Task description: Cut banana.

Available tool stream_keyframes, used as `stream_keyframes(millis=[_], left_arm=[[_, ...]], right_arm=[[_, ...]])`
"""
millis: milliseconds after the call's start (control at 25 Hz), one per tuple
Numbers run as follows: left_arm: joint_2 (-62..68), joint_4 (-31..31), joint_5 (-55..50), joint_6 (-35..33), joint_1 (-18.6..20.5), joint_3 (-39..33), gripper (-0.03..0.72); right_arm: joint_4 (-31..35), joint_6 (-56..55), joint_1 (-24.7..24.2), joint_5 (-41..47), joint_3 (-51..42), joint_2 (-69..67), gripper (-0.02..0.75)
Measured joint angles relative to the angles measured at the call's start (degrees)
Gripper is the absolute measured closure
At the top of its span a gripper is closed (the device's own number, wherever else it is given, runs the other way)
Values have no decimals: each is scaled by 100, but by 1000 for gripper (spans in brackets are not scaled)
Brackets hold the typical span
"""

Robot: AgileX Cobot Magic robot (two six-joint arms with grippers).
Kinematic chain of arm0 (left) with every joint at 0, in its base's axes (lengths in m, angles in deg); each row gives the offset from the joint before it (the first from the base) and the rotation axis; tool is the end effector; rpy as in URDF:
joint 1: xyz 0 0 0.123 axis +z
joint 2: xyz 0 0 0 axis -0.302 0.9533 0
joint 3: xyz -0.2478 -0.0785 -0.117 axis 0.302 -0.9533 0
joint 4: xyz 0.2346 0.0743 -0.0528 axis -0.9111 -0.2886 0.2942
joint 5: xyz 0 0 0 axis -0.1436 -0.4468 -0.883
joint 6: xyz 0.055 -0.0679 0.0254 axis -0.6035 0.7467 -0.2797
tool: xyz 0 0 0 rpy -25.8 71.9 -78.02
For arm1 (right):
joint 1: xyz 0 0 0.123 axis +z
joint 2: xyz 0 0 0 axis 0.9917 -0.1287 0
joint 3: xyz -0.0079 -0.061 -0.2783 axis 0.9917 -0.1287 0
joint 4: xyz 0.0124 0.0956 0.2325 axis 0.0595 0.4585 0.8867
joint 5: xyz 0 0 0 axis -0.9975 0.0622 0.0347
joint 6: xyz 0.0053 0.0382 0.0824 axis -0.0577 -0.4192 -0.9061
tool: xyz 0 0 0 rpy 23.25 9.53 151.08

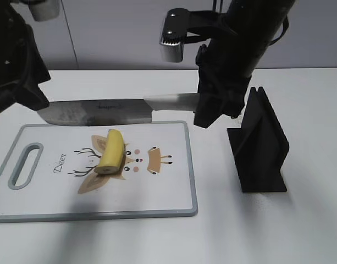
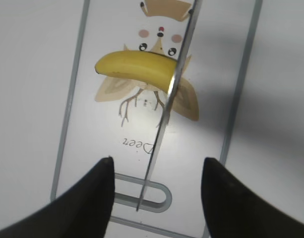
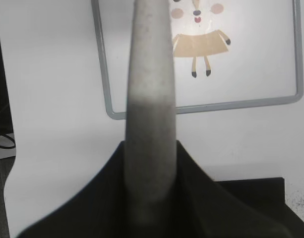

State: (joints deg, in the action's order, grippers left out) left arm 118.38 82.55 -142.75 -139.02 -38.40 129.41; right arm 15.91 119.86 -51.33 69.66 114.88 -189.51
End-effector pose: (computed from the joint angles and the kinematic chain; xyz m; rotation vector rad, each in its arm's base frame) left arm 0.2712 -0.1265 0.3182 1.8032 2.1087 -0.1847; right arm 0.3049 0.2190 0.2716 -1.8875 2.1437 0.4137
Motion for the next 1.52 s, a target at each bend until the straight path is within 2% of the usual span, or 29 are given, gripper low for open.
stream_keyframes(millis=[240, 320, 520, 880, 1200, 1520], left_arm=[[346, -40, 7, -14, 0, 0, 158], [388, -47, 125, -14, 0, 0, 192], [408, -89, 56, -14, 0, 0, 331], [767, -181, 31, 62, 44, 5, 381], [845, -227, 182, 48, 44, 5, 660], [868, -320, 299, 436, 44, -94, 673]], right_arm=[[118, 124, 7, -62, 1, -109, 577], [137, 134, 7, -83, 1, -109, 577], [143, 139, 7, -267, 6, -109, 577], [197, 153, 7, -275, 6, -298, 578], [180, 222, 7, -456, 6, -304, 578], [131, 292, 7, -585, 6, -346, 577]])
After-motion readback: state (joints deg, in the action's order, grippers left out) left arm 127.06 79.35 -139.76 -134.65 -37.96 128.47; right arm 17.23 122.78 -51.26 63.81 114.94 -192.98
